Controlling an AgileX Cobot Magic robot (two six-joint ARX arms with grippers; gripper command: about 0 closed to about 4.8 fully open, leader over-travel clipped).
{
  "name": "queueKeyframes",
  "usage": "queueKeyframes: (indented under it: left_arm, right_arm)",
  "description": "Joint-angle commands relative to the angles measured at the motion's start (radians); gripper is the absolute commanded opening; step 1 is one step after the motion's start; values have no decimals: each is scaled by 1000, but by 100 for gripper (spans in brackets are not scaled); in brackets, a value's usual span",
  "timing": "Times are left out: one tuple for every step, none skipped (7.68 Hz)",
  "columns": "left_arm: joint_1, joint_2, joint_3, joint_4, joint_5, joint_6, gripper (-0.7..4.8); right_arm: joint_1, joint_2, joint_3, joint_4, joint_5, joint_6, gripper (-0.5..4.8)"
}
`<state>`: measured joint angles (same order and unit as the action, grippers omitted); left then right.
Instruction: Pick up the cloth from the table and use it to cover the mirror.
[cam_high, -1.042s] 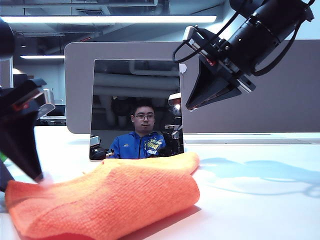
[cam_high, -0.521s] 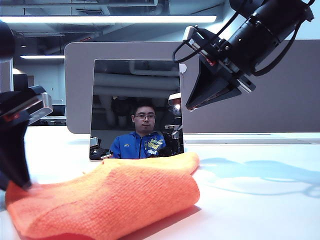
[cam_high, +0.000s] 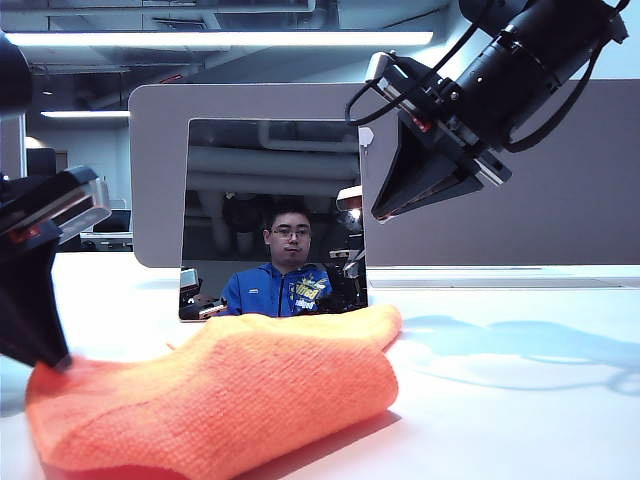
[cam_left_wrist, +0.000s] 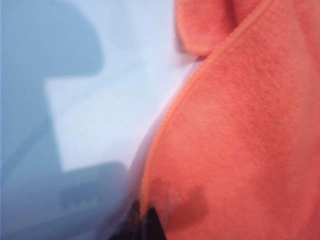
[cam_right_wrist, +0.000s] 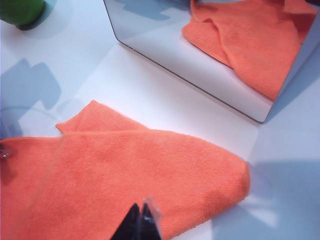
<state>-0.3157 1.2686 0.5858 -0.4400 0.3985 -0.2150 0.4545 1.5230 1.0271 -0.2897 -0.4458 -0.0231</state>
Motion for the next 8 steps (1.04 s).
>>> queueKeyframes:
  left_arm:
    - [-1, -31, 2, 116, 114, 4, -6]
    - [-1, -63, 2, 130, 119, 1, -6]
    - [-1, -80, 2, 136, 121, 0, -6]
    - [-1, -203, 2, 145, 122, -7, -6]
    - [-1, -306, 2, 146, 122, -7, -6]
    - [-1, -392, 2, 147, 122, -11, -6]
    - [-1, -467, 2, 150, 121, -42, -6]
    - [-1, -521, 2, 151, 118, -56, -6]
  right_arm:
    - [2, -5, 4, 10, 64, -35, -1]
    - [2, 0, 4, 13, 122, -42, -1]
    - [1, 4, 4, 15, 137, -42, -1]
    - [0, 39, 4, 24, 159, -64, -1]
    - [0, 68, 4, 36, 159, -64, -1]
    - [0, 80, 4, 56, 159, -64, -1]
    - [0, 80, 4, 86, 159, -64, -1]
    - [0, 80, 4, 106, 158, -64, -1]
